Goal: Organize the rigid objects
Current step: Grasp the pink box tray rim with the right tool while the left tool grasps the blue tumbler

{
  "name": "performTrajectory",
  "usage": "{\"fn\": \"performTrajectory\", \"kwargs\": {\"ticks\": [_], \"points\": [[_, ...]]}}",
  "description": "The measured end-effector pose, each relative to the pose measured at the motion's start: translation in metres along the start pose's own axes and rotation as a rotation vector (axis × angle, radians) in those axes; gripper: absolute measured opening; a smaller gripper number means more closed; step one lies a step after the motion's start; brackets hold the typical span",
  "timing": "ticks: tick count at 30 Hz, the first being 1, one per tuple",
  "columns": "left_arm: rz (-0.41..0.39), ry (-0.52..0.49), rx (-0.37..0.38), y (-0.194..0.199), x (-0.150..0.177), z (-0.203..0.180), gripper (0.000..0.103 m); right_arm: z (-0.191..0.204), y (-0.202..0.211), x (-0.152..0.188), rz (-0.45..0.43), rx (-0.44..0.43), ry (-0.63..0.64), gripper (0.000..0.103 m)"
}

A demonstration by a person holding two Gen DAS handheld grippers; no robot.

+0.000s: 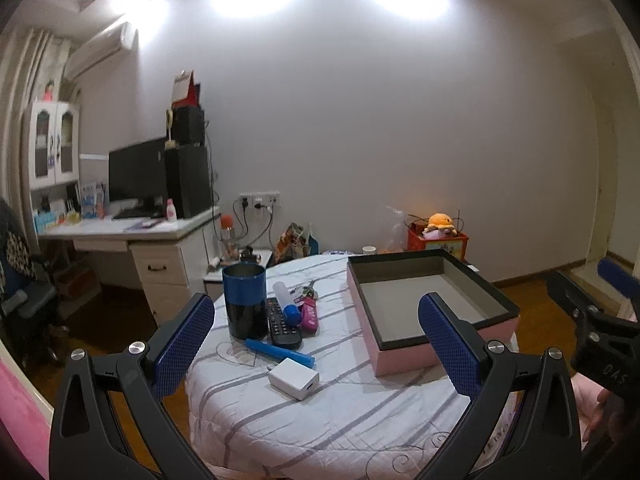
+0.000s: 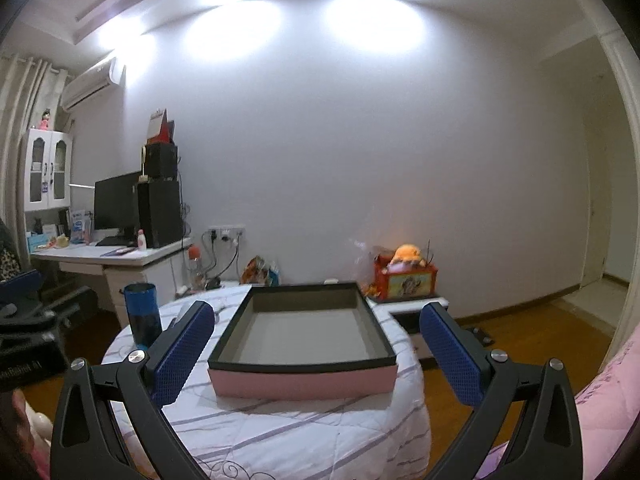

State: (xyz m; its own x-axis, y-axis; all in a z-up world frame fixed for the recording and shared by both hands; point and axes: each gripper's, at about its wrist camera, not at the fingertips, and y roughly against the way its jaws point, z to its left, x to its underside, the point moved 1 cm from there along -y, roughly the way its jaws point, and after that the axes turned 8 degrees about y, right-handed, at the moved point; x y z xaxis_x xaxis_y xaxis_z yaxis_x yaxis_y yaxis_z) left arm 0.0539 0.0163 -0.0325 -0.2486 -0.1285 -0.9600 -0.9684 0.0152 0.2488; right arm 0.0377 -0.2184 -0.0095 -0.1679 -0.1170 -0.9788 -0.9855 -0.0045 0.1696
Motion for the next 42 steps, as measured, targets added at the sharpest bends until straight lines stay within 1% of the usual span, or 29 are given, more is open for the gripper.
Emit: {"fn": "performTrajectory", "kwargs": {"ticks": [3, 6, 8, 9, 11, 14, 19, 22, 24, 26, 27, 29, 32, 34, 35, 36, 38, 40, 42], "points": [[0.027, 0.033, -0.012, -0.018, 0.0, 0.009, 0.103, -0.006, -0.017, 0.004, 0.025, -0.062, -0.008, 0.103], [0.06, 0.029, -0.034, -0.036, 0.0, 0.012, 0.103, -0.014, -0.036, 0.006, 0.054, -0.164, -0.064, 0.103], [0.077, 0.025, -0.044, -0.047, -0.001, 0.014, 0.103, -0.017, -0.047, 0.006, 0.08, -0.197, -0.071, 0.103], [0.09, 0.023, -0.049, -0.053, -0.001, 0.016, 0.103, -0.019, -0.056, 0.006, 0.107, -0.199, -0.069, 0.103], [0.112, 0.028, -0.06, -0.066, -0.002, 0.019, 0.103, -0.021, -0.069, 0.006, 0.143, -0.184, -0.045, 0.103], [0.155, 0.03, -0.067, -0.088, -0.003, 0.02, 0.103, -0.026, -0.093, 0.007, 0.213, -0.103, 0.01, 0.103], [0.21, 0.008, -0.094, -0.119, -0.004, 0.024, 0.103, -0.038, -0.142, 0.015, 0.335, -0.087, 0.06, 0.103], [0.238, 0.016, -0.114, -0.136, -0.005, 0.031, 0.103, -0.046, -0.172, 0.024, 0.422, -0.023, 0.113, 0.102], [0.25, 0.017, -0.126, -0.146, -0.007, 0.036, 0.103, -0.054, -0.19, 0.031, 0.476, -0.023, 0.118, 0.092], [0.257, 0.006, -0.142, -0.155, -0.006, 0.04, 0.103, -0.062, -0.206, 0.04, 0.529, -0.018, 0.127, 0.086], [0.261, 0.003, -0.152, -0.16, -0.005, 0.043, 0.103, -0.065, -0.214, 0.045, 0.565, -0.012, 0.141, 0.077], [0.28, 0.015, -0.171, -0.169, -0.004, 0.051, 0.103, -0.072, -0.225, 0.052, 0.607, -0.015, 0.146, 0.07], [0.315, 0.041, -0.167, -0.182, 0.0, 0.059, 0.103, -0.08, -0.239, 0.065, 0.68, -0.075, 0.094, 0.053], [0.328, 0.034, -0.186, -0.189, 0.003, 0.063, 0.103, -0.081, -0.245, 0.072, 0.718, -0.09, 0.09, 0.047], [0.339, 0.027, -0.201, -0.194, 0.005, 0.065, 0.103, -0.08, -0.248, 0.074, 0.733, -0.093, 0.095, 0.041], [0.349, 0.023, -0.214, -0.198, 0.006, 0.066, 0.103, -0.079, -0.25, 0.076, 0.746, -0.102, 0.094, 0.032], [0.356, 0.023, -0.232, -0.206, 0.007, 0.071, 0.103, -0.08, -0.25, 0.077, 0.756, -0.148, 0.074, 0.021], [0.355, 0.026, -0.242, -0.212, 0.006, 0.073, 0.103, -0.078, -0.255, 0.076, 0.769, -0.186, 0.055, 0.018], [0.356, 0.026, -0.244, -0.221, 0.005, 0.076, 0.103, -0.078, -0.258, 0.077, 0.774, -0.187, 0.062, 0.017]]}}
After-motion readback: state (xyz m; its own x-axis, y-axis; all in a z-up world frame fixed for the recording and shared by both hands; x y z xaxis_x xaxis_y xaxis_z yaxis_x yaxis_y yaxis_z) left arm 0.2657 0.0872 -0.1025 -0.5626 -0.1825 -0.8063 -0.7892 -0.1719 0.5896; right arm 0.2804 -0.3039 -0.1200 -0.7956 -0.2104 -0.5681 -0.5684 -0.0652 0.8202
